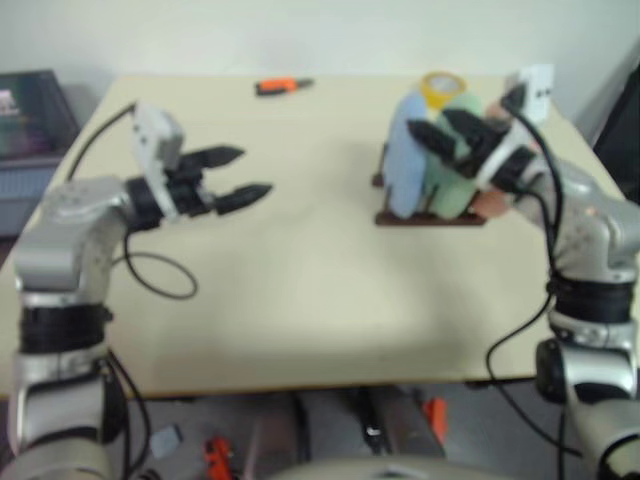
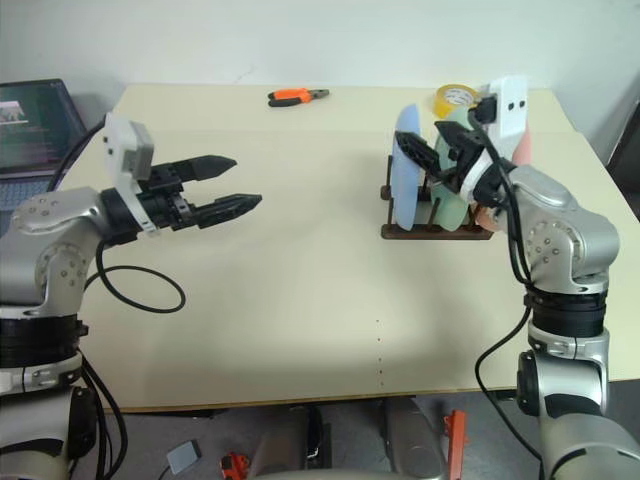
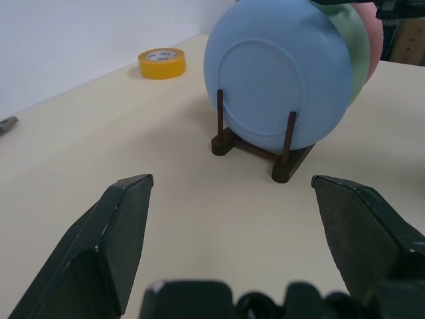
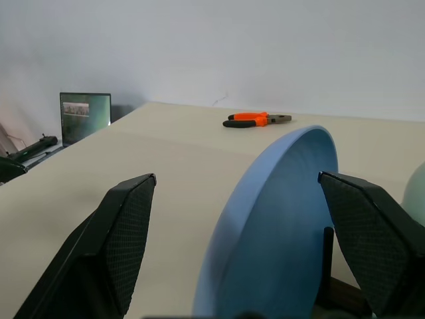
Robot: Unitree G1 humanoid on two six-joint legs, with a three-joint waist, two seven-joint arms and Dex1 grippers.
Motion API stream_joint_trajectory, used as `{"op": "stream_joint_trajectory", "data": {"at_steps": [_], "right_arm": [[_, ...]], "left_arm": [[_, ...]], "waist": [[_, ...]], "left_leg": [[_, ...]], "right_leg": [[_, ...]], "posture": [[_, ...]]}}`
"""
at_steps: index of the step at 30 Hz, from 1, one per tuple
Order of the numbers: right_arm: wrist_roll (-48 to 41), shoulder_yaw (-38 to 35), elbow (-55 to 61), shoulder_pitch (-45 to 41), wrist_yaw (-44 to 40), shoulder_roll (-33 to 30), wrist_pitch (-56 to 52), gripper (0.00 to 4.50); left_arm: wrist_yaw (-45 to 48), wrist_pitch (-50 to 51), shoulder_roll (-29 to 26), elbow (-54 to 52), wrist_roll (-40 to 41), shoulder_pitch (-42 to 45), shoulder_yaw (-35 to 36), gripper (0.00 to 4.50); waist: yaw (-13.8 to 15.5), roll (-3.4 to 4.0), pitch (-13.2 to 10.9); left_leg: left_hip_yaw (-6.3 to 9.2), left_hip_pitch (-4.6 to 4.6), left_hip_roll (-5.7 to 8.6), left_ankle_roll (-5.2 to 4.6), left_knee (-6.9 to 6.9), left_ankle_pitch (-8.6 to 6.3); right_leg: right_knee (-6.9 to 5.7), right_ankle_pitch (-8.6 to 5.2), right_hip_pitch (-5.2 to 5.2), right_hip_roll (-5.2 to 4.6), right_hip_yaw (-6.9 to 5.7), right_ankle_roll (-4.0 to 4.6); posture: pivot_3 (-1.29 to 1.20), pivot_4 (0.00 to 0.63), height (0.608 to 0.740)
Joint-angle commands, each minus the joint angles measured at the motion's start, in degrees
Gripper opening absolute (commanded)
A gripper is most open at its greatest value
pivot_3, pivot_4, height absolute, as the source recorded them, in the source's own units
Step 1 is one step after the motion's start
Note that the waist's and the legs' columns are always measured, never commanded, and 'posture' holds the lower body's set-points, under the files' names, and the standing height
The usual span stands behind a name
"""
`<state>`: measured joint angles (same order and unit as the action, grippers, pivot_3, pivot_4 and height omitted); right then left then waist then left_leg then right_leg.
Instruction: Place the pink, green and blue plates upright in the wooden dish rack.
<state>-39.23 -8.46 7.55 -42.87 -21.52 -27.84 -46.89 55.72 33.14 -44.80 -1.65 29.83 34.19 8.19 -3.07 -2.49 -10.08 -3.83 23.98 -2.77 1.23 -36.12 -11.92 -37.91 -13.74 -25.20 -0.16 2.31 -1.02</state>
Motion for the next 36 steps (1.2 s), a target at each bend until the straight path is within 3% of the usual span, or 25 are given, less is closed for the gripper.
{"op": "stream_joint_trajectory", "data": {"at_steps": [1, 4, 7, 11, 16, 24, 36], "right_arm": [[-0.3, -0.9, 4.3, -0.7, -5.0, -3.8, 1.3, 4.27], [-1.3, -2.2, 5.5, -0.8, -9.7, -7.8, 1.3, 4.27], [-1.5, -5.8, 4.5, 2.1, -19.8, -16.7, 3.8, 4.27], [0.6, -13.3, -5.6, 11.3, -36.1, -29.3, 10.1, 4.27], [5.5, -17.8, -24.8, 19.6, -49.5, -38.0, 20.8, 4.27], [12.4, -15.0, -50.4, 14.0, -55.3, -41.2, 32.0, 4.27], [15.9, -12.2, -59.4, 8.4, -58.3, -39.6, 35.1, 4.27]], "left_arm": [[0.3, -0.6, -0.9, -0.7, -0.1, 0.6, 0.9, 4.22], [0.7, -0.6, -1.6, -0.5, -0.3, 0.5, 1.2, 4.22], [1.7, -0.8, -3.3, -0.5, -0.5, 0.0, 1.9, 4.22], [3.6, -0.8, -6.8, -0.5, -0.6, -2.0, 3.5, 4.22], [5.8, -1.7, -10.5, 0.6, -0.7, -4.8, 5.9, 4.22], [6.4, -1.1, -12.7, -0.7, -0.1, -7.3, 7.8, 4.22], [5.2, 1.7, -13.9, -5.8, 1.4, -14.0, 13.3, 4.22]], "waist": [[0.1, 0.00, 0.0], [0.3, 0.00, 0.0], [0.7, 0.01, 0.0], [1.4, -0.01, 0.0], [1.4, -0.01, 0.0], [0.2, 0.01, 0.0], [-0.2, 0.03, 0.0]], "left_leg": [[0.01, 0.00, -0.01, 0.00, 0.00, 0.00], [0.00, 0.02, -0.01, 0.00, 0.00, 0.00], [-0.01, 0.04, 0.01, 0.00, 0.01, 0.00], [-0.03, 0.02, 0.06, -0.01, 0.05, -0.02], [-0.10, -0.12, 0.08, -0.03, -0.02, -0.02], [-0.44, -0.51, 0.07, -0.03, -0.02, -0.02], [-0.78, -0.57, 0.04, -0.02, 0.03, -0.02]], "right_leg": [[0.00, 0.00, 0.00, 0.00, 0.00, 0.00], [0.05, 0.00, 0.01, -0.01, -0.01, 0.00], [0.11, 0.00, 0.01, -0.03, -0.03, 0.00], [0.26, -0.01, 0.08, -0.02, -0.07, 0.00], [0.22, 0.00, 0.19, -0.04, -0.07, -0.01], [-0.07, 0.02, 0.21, -0.01, 0.08, -0.02], [-0.07, 0.01, 0.21, -0.05, 0.21, -0.02]], "posture": [[0.00, 0.150, 0.740], [0.00, 0.150, 0.740], [0.00, 0.150, 0.740], [0.00, 0.150, 0.740], [0.00, 0.150, 0.740], [0.00, 0.150, 0.740], [0.00, 0.150, 0.740]]}}
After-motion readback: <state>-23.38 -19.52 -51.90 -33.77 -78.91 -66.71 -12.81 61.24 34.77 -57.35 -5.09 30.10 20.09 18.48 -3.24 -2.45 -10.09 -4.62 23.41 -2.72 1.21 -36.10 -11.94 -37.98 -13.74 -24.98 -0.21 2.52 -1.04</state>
